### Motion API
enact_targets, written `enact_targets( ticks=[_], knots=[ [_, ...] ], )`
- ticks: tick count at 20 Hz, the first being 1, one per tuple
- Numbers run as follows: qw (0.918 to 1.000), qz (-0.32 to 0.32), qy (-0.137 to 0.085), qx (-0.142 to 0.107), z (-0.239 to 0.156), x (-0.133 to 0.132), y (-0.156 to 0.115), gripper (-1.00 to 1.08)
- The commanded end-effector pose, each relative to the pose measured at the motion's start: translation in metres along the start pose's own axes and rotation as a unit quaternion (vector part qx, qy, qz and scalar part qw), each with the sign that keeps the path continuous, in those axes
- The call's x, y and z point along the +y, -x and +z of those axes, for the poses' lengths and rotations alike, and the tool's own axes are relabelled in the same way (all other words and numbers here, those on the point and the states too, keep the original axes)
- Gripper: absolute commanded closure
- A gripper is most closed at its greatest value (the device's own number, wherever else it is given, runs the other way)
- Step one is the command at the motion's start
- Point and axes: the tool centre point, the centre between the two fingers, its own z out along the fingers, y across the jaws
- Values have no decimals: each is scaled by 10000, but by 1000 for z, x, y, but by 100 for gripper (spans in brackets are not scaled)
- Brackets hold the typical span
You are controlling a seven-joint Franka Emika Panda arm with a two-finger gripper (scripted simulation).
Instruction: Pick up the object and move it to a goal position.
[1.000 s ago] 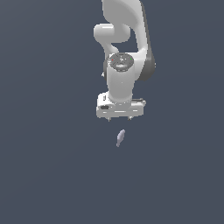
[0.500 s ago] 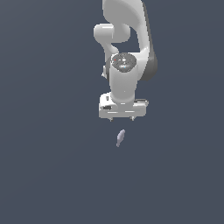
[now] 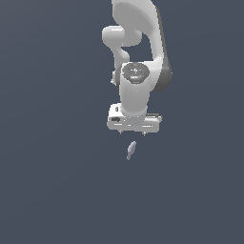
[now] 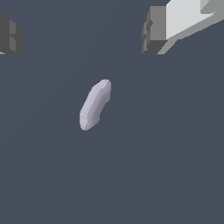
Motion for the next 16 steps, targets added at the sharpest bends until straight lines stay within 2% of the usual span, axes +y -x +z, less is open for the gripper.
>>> enact_targets(
  ticks=[1,6,16],
  knots=[
    [9996,268,15,12,3,0,-4,-92],
    [9958,916,57,50,10,0,-15,-92],
    [9813,1915,130,133,21,-1,-31,-92]
  ],
)
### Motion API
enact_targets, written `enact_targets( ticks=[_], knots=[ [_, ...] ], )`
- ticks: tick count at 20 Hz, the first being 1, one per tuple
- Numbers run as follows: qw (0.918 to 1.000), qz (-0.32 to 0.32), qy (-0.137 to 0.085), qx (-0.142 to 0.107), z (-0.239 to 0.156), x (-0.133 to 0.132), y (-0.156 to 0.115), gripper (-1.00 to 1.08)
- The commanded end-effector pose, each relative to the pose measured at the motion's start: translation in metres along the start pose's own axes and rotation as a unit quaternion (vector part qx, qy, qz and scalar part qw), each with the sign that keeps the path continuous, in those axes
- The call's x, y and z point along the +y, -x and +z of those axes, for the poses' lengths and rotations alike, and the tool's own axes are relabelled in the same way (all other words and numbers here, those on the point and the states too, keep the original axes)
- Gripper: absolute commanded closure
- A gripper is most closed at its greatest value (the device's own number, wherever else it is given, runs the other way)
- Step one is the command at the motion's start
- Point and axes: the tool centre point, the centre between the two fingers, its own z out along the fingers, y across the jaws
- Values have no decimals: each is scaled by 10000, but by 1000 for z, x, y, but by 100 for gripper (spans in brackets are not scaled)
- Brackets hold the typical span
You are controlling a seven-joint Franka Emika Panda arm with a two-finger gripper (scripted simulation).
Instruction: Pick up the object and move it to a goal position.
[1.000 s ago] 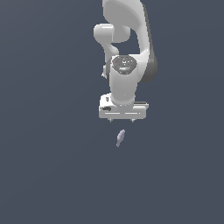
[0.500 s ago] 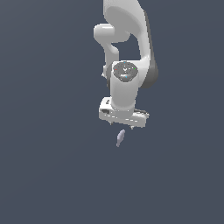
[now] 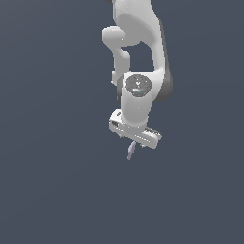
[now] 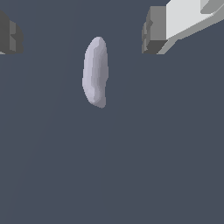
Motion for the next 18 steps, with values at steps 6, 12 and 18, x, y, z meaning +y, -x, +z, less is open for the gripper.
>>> enact_targets(
  ticks=[6,12,18],
  knots=[
    [9992,406,28,43,4,-3,-6,-92],
    [9990,437,30,46,5,-3,-6,-92],
    [9990,447,31,48,24,-2,-6,-92]
  ],
)
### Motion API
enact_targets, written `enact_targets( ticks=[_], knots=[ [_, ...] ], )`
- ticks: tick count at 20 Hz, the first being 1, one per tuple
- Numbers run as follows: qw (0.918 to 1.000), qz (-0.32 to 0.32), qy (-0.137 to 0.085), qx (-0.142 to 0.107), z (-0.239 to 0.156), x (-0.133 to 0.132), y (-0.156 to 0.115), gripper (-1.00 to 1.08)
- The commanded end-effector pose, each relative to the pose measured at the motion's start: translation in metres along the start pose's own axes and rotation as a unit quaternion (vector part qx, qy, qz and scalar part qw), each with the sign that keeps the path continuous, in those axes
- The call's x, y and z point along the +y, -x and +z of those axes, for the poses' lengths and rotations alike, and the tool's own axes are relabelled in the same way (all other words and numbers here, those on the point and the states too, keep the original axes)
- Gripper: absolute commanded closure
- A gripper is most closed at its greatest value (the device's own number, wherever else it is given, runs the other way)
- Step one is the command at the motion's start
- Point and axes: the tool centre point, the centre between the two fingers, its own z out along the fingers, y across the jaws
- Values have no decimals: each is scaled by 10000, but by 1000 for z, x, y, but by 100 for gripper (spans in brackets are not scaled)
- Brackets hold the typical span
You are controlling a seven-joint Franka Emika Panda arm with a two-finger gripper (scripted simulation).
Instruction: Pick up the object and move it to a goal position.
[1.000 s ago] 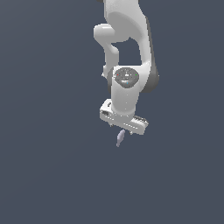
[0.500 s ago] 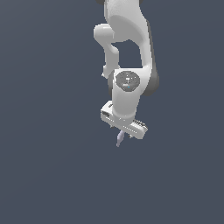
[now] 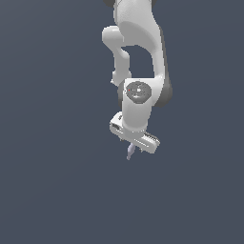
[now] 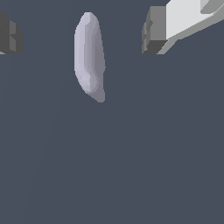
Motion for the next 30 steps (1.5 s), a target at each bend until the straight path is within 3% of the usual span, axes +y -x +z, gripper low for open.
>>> enact_targets(
  ticks=[1,11,12,24,30],
  knots=[
    [10000,4,5,-5,13,0,1,-92],
    [10000,18,5,-3,38,0,0,-92],
    [10000,18,5,-3,38,0,0,108],
    [10000,18,5,-3,38,1,0,108],
    [10000,18,5,-3,36,15,1,108]
  ],
)
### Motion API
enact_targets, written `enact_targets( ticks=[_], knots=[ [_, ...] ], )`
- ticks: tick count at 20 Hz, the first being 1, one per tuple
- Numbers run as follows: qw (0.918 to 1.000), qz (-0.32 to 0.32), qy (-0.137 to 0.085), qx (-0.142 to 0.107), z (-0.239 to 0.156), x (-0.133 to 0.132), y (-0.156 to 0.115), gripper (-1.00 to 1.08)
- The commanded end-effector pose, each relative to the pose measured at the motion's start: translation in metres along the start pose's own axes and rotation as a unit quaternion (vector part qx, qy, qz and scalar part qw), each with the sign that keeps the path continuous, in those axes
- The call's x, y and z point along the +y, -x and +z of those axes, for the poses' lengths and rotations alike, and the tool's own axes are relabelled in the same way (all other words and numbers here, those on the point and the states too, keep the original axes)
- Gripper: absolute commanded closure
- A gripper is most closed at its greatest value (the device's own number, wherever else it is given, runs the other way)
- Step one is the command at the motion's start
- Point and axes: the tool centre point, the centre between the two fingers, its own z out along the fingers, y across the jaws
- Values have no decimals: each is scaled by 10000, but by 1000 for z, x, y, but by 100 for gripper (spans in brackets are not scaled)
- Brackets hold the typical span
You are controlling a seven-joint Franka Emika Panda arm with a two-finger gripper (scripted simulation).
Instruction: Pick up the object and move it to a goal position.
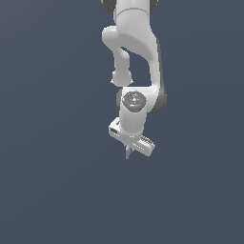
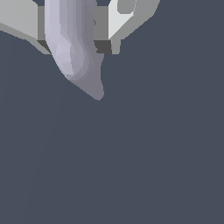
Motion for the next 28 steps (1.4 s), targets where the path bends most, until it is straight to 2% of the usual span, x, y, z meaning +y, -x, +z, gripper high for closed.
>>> enact_targets(
  ticks=[1,8,21,28],
  knots=[
    [10000,4,0,2,-1,9,0,108],
    [10000,3,-2,0,-7,54,2,108],
    [10000,4,-4,-2,-25,194,7,108],
    [10000,4,-4,-2,-33,248,6,108]
  ],
)
